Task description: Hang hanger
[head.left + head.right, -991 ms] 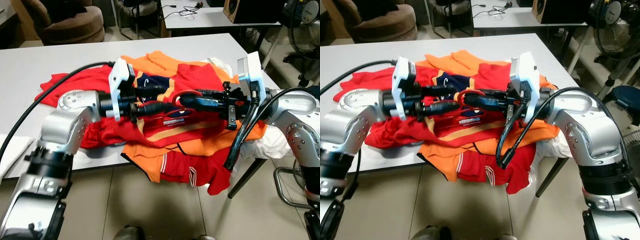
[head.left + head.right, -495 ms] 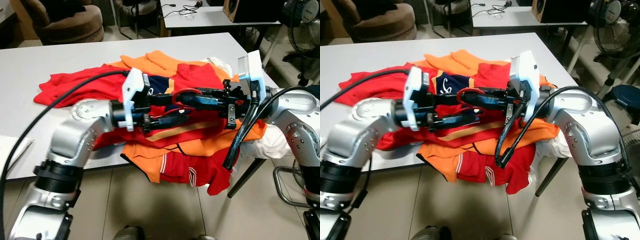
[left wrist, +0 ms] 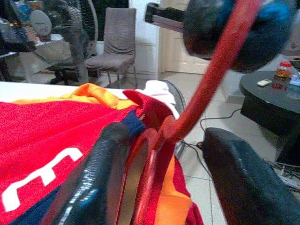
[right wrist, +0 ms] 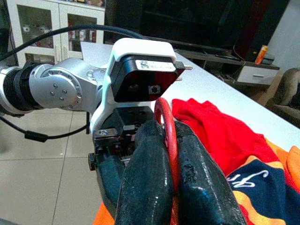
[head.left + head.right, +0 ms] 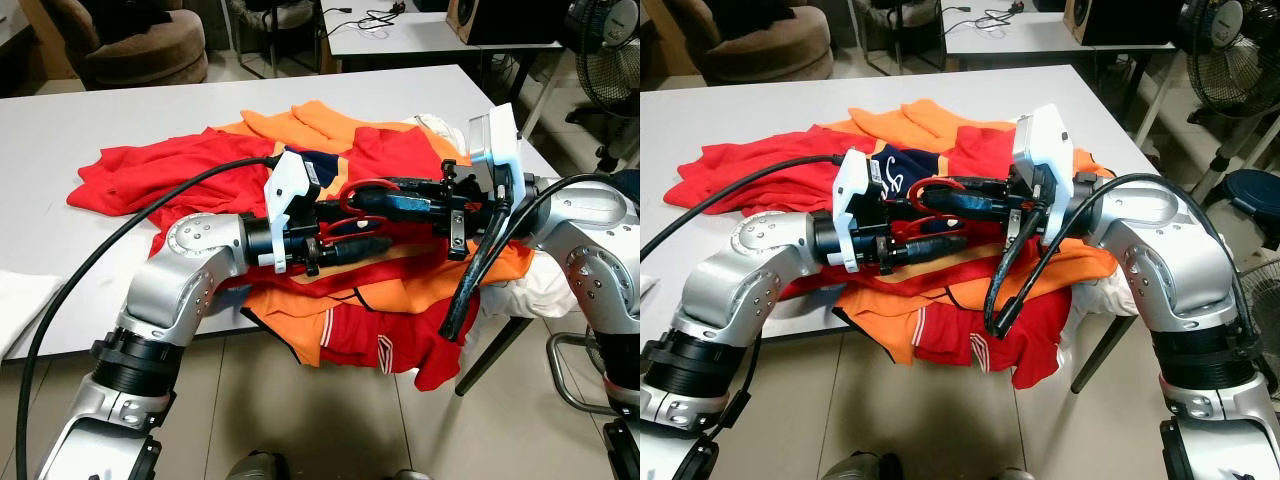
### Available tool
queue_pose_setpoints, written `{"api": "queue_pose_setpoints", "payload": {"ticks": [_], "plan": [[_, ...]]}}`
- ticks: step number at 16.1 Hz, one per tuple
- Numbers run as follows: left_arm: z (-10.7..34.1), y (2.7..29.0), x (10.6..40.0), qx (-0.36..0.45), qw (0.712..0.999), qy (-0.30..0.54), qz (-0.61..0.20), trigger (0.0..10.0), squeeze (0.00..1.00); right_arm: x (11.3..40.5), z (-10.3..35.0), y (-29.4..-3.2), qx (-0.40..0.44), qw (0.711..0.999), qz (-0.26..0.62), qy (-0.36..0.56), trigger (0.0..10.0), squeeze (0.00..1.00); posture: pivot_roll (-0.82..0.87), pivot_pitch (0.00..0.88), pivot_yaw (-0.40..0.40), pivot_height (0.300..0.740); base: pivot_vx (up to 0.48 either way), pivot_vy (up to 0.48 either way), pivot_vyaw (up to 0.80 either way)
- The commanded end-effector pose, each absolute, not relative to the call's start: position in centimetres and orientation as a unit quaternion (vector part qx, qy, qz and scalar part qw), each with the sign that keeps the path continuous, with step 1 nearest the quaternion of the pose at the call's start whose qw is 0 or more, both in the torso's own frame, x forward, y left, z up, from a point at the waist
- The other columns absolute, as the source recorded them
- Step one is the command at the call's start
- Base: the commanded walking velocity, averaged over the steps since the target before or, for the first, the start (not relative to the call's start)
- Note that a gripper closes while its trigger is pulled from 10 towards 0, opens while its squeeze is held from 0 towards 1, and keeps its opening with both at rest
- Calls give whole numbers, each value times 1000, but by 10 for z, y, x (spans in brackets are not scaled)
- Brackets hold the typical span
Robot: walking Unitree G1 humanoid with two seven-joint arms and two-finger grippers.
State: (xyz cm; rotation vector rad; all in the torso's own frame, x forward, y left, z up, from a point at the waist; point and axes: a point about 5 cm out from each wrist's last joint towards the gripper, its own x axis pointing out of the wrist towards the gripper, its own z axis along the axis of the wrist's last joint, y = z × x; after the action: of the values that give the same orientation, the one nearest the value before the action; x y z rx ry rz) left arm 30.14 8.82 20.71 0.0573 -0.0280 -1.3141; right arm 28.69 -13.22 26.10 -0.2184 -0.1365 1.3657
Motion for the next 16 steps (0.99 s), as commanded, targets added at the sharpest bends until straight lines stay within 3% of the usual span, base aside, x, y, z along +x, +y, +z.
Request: {"api": "queue_pose_setpoints", "payload": {"ticks": [1, 16], "plan": [[207, 89, 305, 39, 798, -13, -601, 0, 0, 286, 268, -130, -110, 762, 633, -79, 0, 0, -172, 51, 57, 740, 0, 0, 0], [218, 93, 310, 27, 800, -50, -597, 0, 0, 286, 267, -131, -114, 763, 631, -82, 0, 0, -174, 42, 59, 740, 0, 0, 0]]}}
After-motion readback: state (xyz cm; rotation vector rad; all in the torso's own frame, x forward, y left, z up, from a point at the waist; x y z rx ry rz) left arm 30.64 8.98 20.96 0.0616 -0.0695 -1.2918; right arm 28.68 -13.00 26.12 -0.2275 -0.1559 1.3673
